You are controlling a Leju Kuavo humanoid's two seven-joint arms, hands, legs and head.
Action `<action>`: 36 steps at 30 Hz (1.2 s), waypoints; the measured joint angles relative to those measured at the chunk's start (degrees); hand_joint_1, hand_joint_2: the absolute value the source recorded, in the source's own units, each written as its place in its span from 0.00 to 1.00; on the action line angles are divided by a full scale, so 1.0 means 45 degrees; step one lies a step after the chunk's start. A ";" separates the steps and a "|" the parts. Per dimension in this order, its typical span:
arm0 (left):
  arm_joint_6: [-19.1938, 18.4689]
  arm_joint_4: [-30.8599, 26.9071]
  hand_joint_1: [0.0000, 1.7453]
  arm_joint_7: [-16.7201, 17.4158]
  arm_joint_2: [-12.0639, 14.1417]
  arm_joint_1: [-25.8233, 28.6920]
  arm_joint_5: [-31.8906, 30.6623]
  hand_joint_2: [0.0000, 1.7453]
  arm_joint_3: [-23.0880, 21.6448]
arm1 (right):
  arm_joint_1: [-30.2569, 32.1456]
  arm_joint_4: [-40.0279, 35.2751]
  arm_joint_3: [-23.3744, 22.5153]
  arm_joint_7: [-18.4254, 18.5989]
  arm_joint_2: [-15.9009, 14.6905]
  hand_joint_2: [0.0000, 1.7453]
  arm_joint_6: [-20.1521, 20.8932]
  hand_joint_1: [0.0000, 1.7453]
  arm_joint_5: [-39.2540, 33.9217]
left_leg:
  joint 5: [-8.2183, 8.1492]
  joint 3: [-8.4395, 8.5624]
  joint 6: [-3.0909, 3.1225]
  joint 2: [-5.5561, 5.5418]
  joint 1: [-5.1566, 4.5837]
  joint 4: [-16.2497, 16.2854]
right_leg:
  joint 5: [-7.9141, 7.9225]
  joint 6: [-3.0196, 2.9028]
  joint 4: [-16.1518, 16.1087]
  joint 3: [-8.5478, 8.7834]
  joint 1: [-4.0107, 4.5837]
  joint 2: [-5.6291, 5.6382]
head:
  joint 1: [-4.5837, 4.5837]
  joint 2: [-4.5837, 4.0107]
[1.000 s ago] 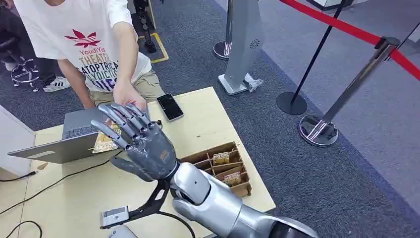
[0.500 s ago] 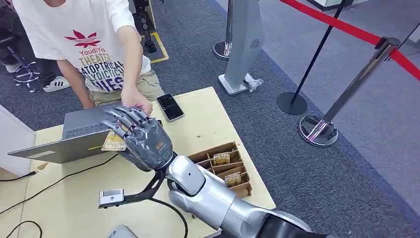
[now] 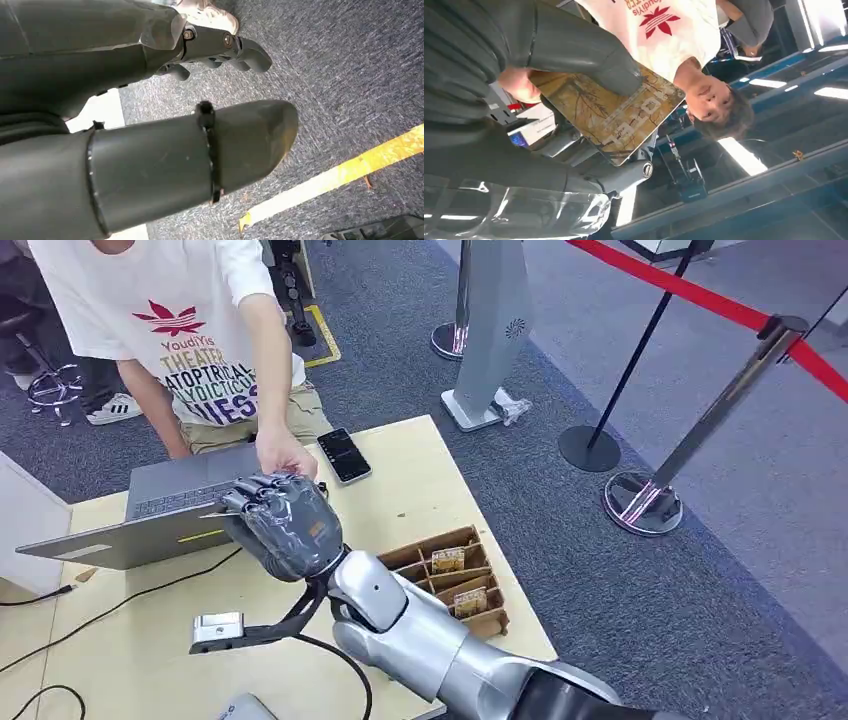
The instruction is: Pass the card to the sensor for recognition and then transmit it.
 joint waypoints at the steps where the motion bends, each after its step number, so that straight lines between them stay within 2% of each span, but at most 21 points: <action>1: 0.0005 0.0000 0.00 -0.0005 0.0005 0.0005 0.0039 0.00 0.0005 | -0.0001 0.0015 0.0000 -0.0014 0.0005 1.00 0.0000 0.87 -0.0009 | 0.0000 -0.0001 0.0000 0.0000 0.0000 0.0000 | 0.0000 0.0000 0.0000 0.0000 0.0000 0.0000 | 0.0000 0.0000; 3: 0.0024 0.0000 0.00 -0.0024 0.0010 0.0033 0.0126 0.00 0.0019 | -0.0008 0.0058 0.0014 -0.0034 0.0029 1.00 0.0000 0.91 -0.0077 | 0.0000 -0.0001 0.0000 0.0000 0.0000 0.0000 | 0.0000 0.0000 0.0000 0.0000 0.0000 -0.0001 | 0.0000 0.0000; 4: 0.0044 0.0000 0.00 -0.0029 0.0015 0.0058 0.0170 0.00 0.0029 | -0.0011 0.0073 0.0039 -0.0063 0.0044 1.00 0.0000 0.96 -0.0195 | 0.0000 0.0000 0.0000 0.0000 0.0000 0.0000 | 0.0000 0.0000 0.0000 0.0000 0.0000 0.0000 | 0.0000 0.0000; 7: 0.0116 0.0000 0.00 -0.0131 0.0019 0.0137 0.0296 0.00 0.0121 | -0.0016 0.0073 0.0194 -0.0344 0.0102 1.00 0.0000 0.94 -0.0983 | 0.0000 0.0000 0.0000 0.0000 0.0000 0.0000 | 0.0000 0.0000 0.0000 0.0000 0.0001 -0.0001 | 0.0000 0.0000; 8: 0.0131 0.0000 0.00 -0.0136 0.0019 0.0151 0.0316 0.00 0.0141 | -0.0015 0.0044 0.0272 -0.0447 0.0112 1.00 0.0005 1.00 -0.1318 | 0.0000 0.0000 0.0000 -0.0001 0.0000 0.0000 | 0.0000 0.0000 0.0000 0.0000 0.0001 -0.0001 | 0.0000 0.0000; 12: 0.0175 0.0000 0.00 -0.0180 0.0044 0.0198 0.0427 0.00 0.0301 | -0.0004 -0.0428 0.0676 -0.0846 0.0107 1.00 0.0341 1.00 -0.2980 | 0.0000 0.0000 0.0000 0.0001 0.0001 0.0000 | -0.0001 -0.0001 0.0000 -0.0001 0.0001 0.0000 | 0.0000 0.0000; 14: 0.0219 0.0000 0.00 -0.0248 0.0068 0.0240 0.0563 0.00 0.0345 | 0.0057 -0.0977 0.0894 -0.1317 0.0107 1.00 0.1304 1.00 -0.4914 | 0.0000 0.0000 0.0000 0.0000 0.0001 0.0000 | -0.0001 -0.0001 0.0000 -0.0002 0.0001 0.0000 | 0.0005 0.0000; 17: 0.0272 0.0000 0.00 -0.0354 0.0107 0.0334 0.0748 0.00 0.0476 | 0.0266 -0.2203 0.1219 -0.1782 0.0097 1.00 0.3285 1.00 -0.8107 | 0.0000 0.0001 0.0000 0.0001 0.0001 0.0000 | -0.0001 -0.0001 0.0000 -0.0004 0.0002 0.0001 | 0.0000 0.0000; 20: 0.0306 0.0000 0.00 -0.0428 0.0131 0.0405 0.0869 0.00 0.0651 | 0.0541 -0.3412 0.1529 -0.2073 0.0024 1.00 0.4549 1.00 -1.0066 | -0.0001 -0.0001 0.0000 -0.0002 0.0001 0.0000 | -0.0003 -0.0002 -0.0001 -0.0005 0.0002 -0.0002 | 0.0000 0.0000; 27: 0.0413 0.0000 0.00 -0.0607 0.0223 0.0454 0.1020 0.00 0.0937 | 0.0959 -0.5080 0.2500 -0.2103 -0.0456 1.00 0.7219 1.00 -1.2994 | -0.0003 -0.0002 0.0002 0.0000 0.0000 0.0000 | -0.0003 -0.0002 -0.0003 -0.0004 0.0000 -0.0001 | 0.0000 0.0000; 32: 0.0423 0.0000 0.00 -0.0675 0.0238 0.0470 0.0976 0.00 0.0971 | 0.0975 -0.5033 0.3622 -0.1817 -0.0748 1.00 0.8489 1.00 -1.4027 | -0.0003 -0.0001 0.0002 0.0001 0.0000 0.0000 | -0.0003 -0.0002 -0.0003 -0.0003 0.0003 0.0000 | 0.0000 0.0000; 36: 0.0461 0.0000 0.00 -0.0695 0.0238 0.0462 0.0976 0.00 0.0981 | 0.0829 -0.4147 0.4848 -0.1870 -0.0938 1.00 0.9166 1.00 -1.4693 | -0.0003 -0.0001 0.0002 0.0001 0.0002 -0.0001 | -0.0003 -0.0003 -0.0002 -0.0003 0.0003 -0.0001 | 0.0000 0.0000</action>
